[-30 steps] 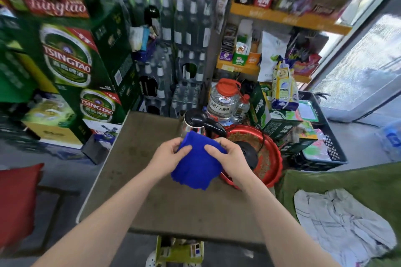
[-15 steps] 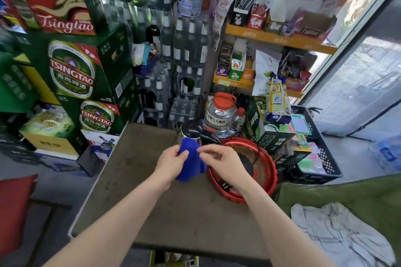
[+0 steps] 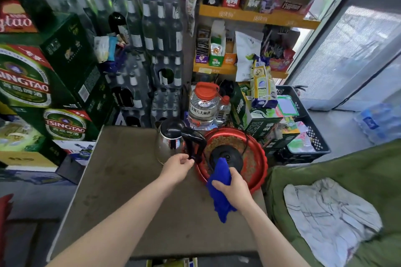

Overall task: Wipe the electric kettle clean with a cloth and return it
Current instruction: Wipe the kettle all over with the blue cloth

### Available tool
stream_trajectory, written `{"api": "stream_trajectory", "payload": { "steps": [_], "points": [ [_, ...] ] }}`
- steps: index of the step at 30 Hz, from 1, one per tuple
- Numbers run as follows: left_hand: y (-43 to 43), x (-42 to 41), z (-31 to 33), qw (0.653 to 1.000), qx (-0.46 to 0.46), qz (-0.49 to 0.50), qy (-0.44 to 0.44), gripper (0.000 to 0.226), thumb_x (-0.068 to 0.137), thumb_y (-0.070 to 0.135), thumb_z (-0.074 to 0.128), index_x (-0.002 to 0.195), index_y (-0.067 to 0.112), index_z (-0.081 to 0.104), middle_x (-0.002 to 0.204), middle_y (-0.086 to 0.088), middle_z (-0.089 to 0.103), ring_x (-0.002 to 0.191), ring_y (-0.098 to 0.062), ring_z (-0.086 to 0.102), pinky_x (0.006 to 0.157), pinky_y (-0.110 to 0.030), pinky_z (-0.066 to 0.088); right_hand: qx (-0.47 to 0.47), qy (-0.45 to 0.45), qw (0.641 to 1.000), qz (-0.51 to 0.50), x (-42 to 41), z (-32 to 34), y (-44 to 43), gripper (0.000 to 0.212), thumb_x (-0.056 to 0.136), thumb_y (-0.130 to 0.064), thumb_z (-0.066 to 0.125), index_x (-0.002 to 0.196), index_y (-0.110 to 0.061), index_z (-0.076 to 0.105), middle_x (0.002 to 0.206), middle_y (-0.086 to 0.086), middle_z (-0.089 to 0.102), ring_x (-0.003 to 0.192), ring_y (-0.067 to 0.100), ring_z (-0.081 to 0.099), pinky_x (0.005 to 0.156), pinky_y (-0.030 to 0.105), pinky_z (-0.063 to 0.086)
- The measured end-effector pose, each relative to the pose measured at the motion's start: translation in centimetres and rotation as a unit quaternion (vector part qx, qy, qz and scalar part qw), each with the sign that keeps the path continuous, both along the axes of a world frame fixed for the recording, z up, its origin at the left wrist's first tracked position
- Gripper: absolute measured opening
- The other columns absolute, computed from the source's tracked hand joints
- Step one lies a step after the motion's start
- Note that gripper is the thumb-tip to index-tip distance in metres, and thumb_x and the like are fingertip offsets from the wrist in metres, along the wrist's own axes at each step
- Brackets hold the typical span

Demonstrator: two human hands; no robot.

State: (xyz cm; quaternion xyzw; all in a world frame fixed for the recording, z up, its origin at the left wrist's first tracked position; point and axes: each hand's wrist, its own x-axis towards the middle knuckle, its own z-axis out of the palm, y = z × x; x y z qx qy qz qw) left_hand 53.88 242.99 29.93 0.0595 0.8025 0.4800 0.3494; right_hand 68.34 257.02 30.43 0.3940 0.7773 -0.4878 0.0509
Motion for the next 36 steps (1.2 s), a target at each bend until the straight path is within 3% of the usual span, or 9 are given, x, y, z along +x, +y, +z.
{"api": "stream_trajectory", "payload": {
  "steps": [3,7,10,14,18,23,26,29,36],
  "points": [
    [5.0,-0.6,-2.2,0.999,0.015,0.029,-0.035,0.039,0.093,0.04,0.061,0.119,0.012,0.059,0.11,-0.003,0.064,0.107,-0.022,0.059,0.093,-0.03,0.045,-0.017,0.001,0.998,-0.057,0.9,-1.7,2.2,0.034,0.089,-0.038,0.072,0.112,-0.022,0.055,0.103,0.0,0.069,0.09,0.02,0.069,0.076,0.04,0.06],
    [11.4,-3.2,-5.9,0.964,0.089,0.188,-0.165,0.096,0.072,0.07,0.06,0.142,0.006,0.046,0.137,-0.006,0.055,0.128,-0.028,0.052,0.109,-0.045,0.042,-0.013,0.009,0.996,-0.091,0.9,-3.4,4.6,0.025,0.095,-0.034,0.064,0.114,-0.021,0.055,0.102,-0.002,0.068,0.088,0.015,0.067,0.063,0.024,0.052],
    [13.0,-4.3,-7.7,0.932,0.121,0.28,-0.197,0.069,0.085,0.06,0.059,0.131,0.009,0.053,0.133,-0.004,0.059,0.12,-0.031,0.057,0.106,-0.048,0.045,-0.015,0.021,0.994,-0.109,0.8,-3.6,5.5,0.02,0.096,-0.031,0.063,0.112,-0.021,0.055,0.098,-0.003,0.068,0.083,0.011,0.066,0.053,0.013,0.043],
    [9.9,-2.9,-6.1,0.936,0.128,0.303,-0.125,0.055,0.1,0.047,0.044,0.143,0.011,0.042,0.144,-0.005,0.05,0.131,-0.027,0.047,0.111,-0.037,0.035,-0.038,0.051,0.989,-0.133,0.1,-2.3,5.3,0.023,0.095,-0.031,0.064,0.115,-0.027,0.054,0.103,-0.004,0.068,0.088,0.013,0.067,0.059,0.02,0.047],
    [3.7,-2.5,-3.1,0.921,0.142,0.348,-0.1,0.054,0.102,0.051,0.035,0.145,0.02,0.042,0.146,-0.008,0.05,0.134,-0.031,0.047,0.113,-0.045,0.035,-0.054,0.111,0.982,-0.141,-2.5,0.4,4.0,0.03,0.093,-0.026,0.067,0.12,-0.03,0.056,0.107,-0.004,0.068,0.091,0.015,0.069,0.07,0.029,0.056],
    [-2.9,-3.2,2.1,0.924,0.158,0.342,-0.059,0.053,0.089,0.063,0.05,0.112,0.019,0.07,0.097,-0.003,0.074,0.092,-0.022,0.067,0.095,-0.04,0.051,0.054,0.217,0.972,-0.073,-7.7,5.3,0.9,0.039,0.093,-0.017,0.066,0.131,-0.021,0.058,0.118,-0.009,0.063,0.108,0.014,0.061,0.095,0.03,0.049],
    [-4.3,-2.8,6.5,0.934,0.169,0.311,0.044,0.061,0.077,0.076,0.058,0.084,0.017,0.075,0.078,-0.005,0.076,0.079,-0.023,0.071,0.08,-0.04,0.054,0.221,0.258,0.937,0.08,-10.6,7.9,-2.9,0.049,0.093,-0.029,0.065,0.14,-0.017,0.055,0.141,0.0,0.051,0.127,0.017,0.048,0.107,0.024,0.038],
    [-5.0,-3.4,11.6,0.917,0.204,0.328,0.099,0.066,0.077,0.075,0.056,0.057,0.012,0.058,0.05,-0.004,0.059,0.052,-0.026,0.055,0.062,-0.037,0.044,0.383,0.292,0.86,0.169,-11.8,9.7,-6.9,0.053,0.097,-0.054,0.049,0.134,-0.018,0.062,0.151,0.005,0.049,0.144,0.028,0.036,0.117,0.041,0.032],
    [-6.1,-5.2,23.1,0.873,0.351,0.321,0.109,0.055,0.084,0.061,0.058,0.051,0.018,0.051,0.045,0.001,0.046,0.042,-0.017,0.039,0.046,-0.029,0.032,0.512,0.399,0.741,0.173,-16.0,18.2,-8.9,0.045,0.101,-0.026,0.045,0.144,-0.012,0.042,0.164,0.008,0.03,0.155,0.028,0.019,0.124,0.052,0.022]
  ]
}}
